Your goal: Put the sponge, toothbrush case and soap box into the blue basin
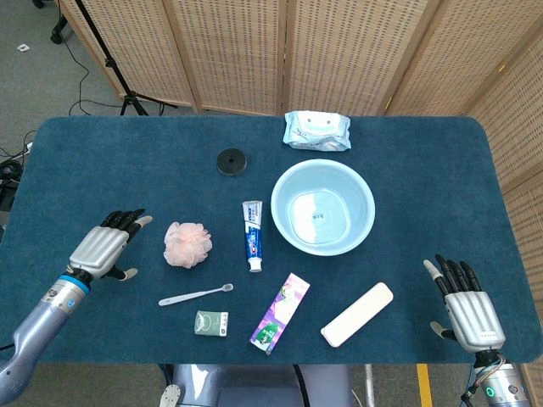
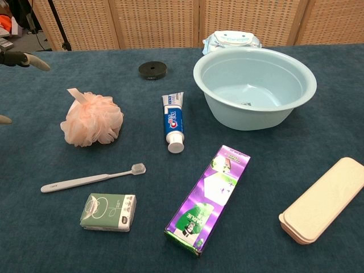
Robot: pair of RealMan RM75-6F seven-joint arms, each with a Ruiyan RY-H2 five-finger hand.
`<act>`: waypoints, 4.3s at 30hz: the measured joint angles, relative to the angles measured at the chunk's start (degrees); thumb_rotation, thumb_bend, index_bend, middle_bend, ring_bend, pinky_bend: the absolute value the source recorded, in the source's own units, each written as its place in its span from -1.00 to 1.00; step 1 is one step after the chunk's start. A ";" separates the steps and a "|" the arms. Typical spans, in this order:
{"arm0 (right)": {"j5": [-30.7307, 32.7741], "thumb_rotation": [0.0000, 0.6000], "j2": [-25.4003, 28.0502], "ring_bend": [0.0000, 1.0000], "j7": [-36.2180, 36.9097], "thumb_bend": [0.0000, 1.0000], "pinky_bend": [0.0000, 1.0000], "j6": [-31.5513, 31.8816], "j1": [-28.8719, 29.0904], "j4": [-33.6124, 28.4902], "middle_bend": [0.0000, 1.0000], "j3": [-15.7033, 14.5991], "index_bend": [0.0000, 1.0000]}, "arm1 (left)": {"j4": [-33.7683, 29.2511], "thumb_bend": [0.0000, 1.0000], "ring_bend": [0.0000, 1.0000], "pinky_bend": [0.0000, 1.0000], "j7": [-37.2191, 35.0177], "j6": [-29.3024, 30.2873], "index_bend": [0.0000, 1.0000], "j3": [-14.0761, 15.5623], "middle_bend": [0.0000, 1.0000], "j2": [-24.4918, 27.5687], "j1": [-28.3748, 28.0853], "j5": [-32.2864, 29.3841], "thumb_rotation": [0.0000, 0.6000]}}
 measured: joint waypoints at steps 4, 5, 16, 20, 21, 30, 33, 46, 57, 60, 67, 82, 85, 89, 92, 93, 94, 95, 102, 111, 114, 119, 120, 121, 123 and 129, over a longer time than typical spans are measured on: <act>0.02 1.00 0.32 -1.00 0.46 -0.81 -1.00 0.19 -0.10 -0.27 -1.00 0.05 -1.00 | -0.27 -0.62 -1.00 -0.98 3.02 -1.60 -1.00 0.18 -1.00 -1.11 -2.47 -4.98 1.00; 0.05 1.00 0.40 -1.00 0.54 -0.81 -1.00 0.15 -0.09 -0.33 -1.00 0.06 -1.00 | -0.23 -0.62 -1.00 -0.98 3.94 -1.83 -1.00 0.25 -1.00 -1.47 -3.11 -6.20 1.00; 0.02 1.00 0.93 -1.00 1.94 -0.80 -1.00 0.16 -0.12 -0.52 -1.00 0.12 -1.00 | 4.12 -0.62 -1.00 -0.98 12.59 -1.58 -1.00 1.29 -1.00 -10.12 -10.37 -16.97 1.00; 0.00 1.00 1.15 -1.00 2.65 -0.80 -1.00 0.08 -0.07 -0.51 -1.00 0.13 -1.00 | 5.52 -0.61 -1.00 -0.98 15.92 -0.01 -1.00 1.99 -1.00 -13.25 -12.29 -20.12 1.00; 0.00 1.00 1.18 -1.00 2.76 -0.80 -1.00 0.07 -0.07 -0.51 -1.00 0.14 -1.00 | 5.81 -0.60 -1.00 -0.96 16.51 0.43 -1.00 2.12 -1.00 -13.88 -12.65 -20.65 1.00; 0.61 1.00 1.93 -1.00 4.83 -0.80 -1.00 0.48 -0.21 -0.41 -1.00 0.67 -1.00 | 12.03 -0.54 -1.00 -0.59 23.07 6.28 -0.63 3.90 -1.00 -22.66 -14.68 -23.25 1.00; 0.72 1.00 2.05 -1.00 5.20 -0.80 -1.00 0.43 -0.22 -0.35 -1.00 0.71 -1.00 | 13.80 -0.43 -0.87 -0.44 24.26 7.86 -0.32 4.33 -0.89 -24.64 -14.85 -23.51 1.00; 0.70 1.00 2.25 -1.00 5.48 -0.81 -1.00 0.44 -0.26 -0.43 -1.00 0.73 -1.00 | 25.84 0.02 -0.08 0.08 22.18 21.98 0.78 3.61 0.03 -34.45 -11.15 -10.67 1.00; 0.64 1.00 2.29 -1.00 5.52 -0.80 -1.00 0.51 -0.30 -0.50 -1.00 0.77 -1.00 | 24.37 0.04 0.02 0.15 21.27 22.76 0.81 0.65 0.14 -31.95 -10.33 -7.10 1.00; 0.61 1.00 2.33 -1.00 5.53 -0.80 -1.00 0.64 -0.36 -0.51 -1.00 0.77 -1.00 | 23.18 0.04 0.02 0.15 19.72 23.34 0.81 -0.67 0.14 -30.54 -10.19 -5.57 1.00; 0.31 1.00 2.43 -1.00 5.45 -0.80 -1.00 0.71 -0.44 -0.80 -1.00 0.62 -1.00 | 19.22 0.04 0.02 0.15 18.22 24.72 0.81 -5.05 0.14 -25.86 -10.30 -3.75 1.00; 1.32 1.00 2.81 -1.00 8.20 -0.80 -1.00 -0.45 -0.06 0.08 -1.00 0.92 -1.00 | 20.22 0.05 0.06 0.18 18.54 23.20 0.81 -13.76 0.18 -30.12 -18.14 -3.38 1.00; 1.49 1.00 2.88 -1.00 8.83 -0.80 -1.00 -0.58 0.01 0.28 -1.00 0.99 -1.00 | 21.78 0.06 0.06 0.18 19.59 22.23 0.81 -15.13 0.18 -32.75 -20.58 -4.58 1.00; 2.24 1.00 2.98 -1.00 10.01 -0.80 -1.00 -0.90 0.12 0.87 -1.00 1.28 -1.00 | 25.09 0.06 0.06 0.18 20.42 20.63 0.81 -16.68 0.18 -36.65 -24.24 -5.73 1.00; 3.10 1.00 2.99 -1.00 10.99 -0.80 -1.00 -1.52 0.29 1.60 -1.00 1.54 -1.00 | 28.61 0.06 0.06 0.17 20.57 19.46 0.81 -17.67 0.18 -39.74 -26.90 -6.40 1.00; 3.45 1.00 2.99 -1.00 11.31 -0.81 -1.00 -1.73 0.33 1.87 -1.00 1.62 -1.00 | 29.77 0.06 0.06 0.17 20.55 19.10 0.81 -17.92 0.18 -40.65 -27.69 -6.56 1.00; 3.92 1.00 2.98 -1.00 11.73 -0.80 -1.00 -1.99 0.38 2.26 -1.00 1.74 -1.00 | 31.35 0.06 0.06 0.18 20.47 18.61 0.81 -18.24 0.18 -41.87 -28.72 -6.75 1.00; 4.29 1.00 2.97 -1.00 12.00 -0.81 -1.00 -2.19 0.42 2.51 -1.00 1.84 -1.00 | 32.52 0.06 0.06 0.18 20.37 18.24 0.81 -18.48 0.18 -42.78 -29.49 -6.89 1.00; 7.34 1.00 2.94 -1.00 13.37 -0.80 -1.00 -3.58 0.73 4.19 -1.00 2.88 -1.00 | 40.78 0.04 0.06 0.18 18.12 15.48 0.81 -20.10 0.18 -48.81 -34.60 -7.55 1.00; 7.99 1.00 2.89 -1.00 13.68 -0.81 -1.00 -3.71 0.72 4.66 -1.00 3.24 -1.00 | 46.56 -0.02 0.05 0.18 14.09 13.39 0.81 -20.55 0.18 -53.07 -37.95 -6.73 1.00; 8.35 1.00 2.86 -1.00 13.60 -0.81 -1.00 -3.90 0.77 4.69 -1.00 3.34 -1.00 | 47.30 -0.10 -0.04 0.18 12.98 13.02 0.72 -20.37 0.05 -53.69 -38.31 -6.26 1.00; 8.22 1.00 2.87 -1.00 13.63 -0.81 -1.00 -3.62 0.66 4.60 -1.00 3.38 -1.00 | 47.13 -0.27 -0.88 -0.36 11.55 11.95 -0.11 -19.69 -0.88 -53.64 -38.10 -5.90 1.00; 8.08 1.00 2.89 -1.00 13.61 -0.81 -1.00 -3.44 0.60 4.50 -1.00 3.34 -1.00 | 46.99 -0.31 -0.98 -0.54 11.69 11.60 -0.35 -19.50 -0.98 -53.41 -38.00 -6.00 1.00; 7.89 1.00 2.91 -1.00 13.57 -0.81 -1.00 -3.22 0.51 4.39 -1.00 3.29 -1.00 | 46.63 -0.35 -1.00 -0.68 12.26 11.23 -0.55 -19.22 -1.00 -53.00 -37.84 -6.14 1.00; 7.75 1.00 2.95 -1.00 13.56 -0.81 -1.00 -3.08 0.44 4.31 -1.00 3.25 -1.00 | 45.71 -0.43 -1.00 -0.80 13.40 10.81 -0.76 -18.75 -1.00 -52.23 -37.51 -6.32 1.00; 7.50 1.00 3.16 -1.00 13.67 -0.81 -1.00 -2.74 0.27 4.15 -1.00 3.21 -1.00 | 43.40 -0.65 -1.00 -0.90 14.85 10.12 -0.98 -17.86 -1.00 -50.67 -36.39 -7.33 1.00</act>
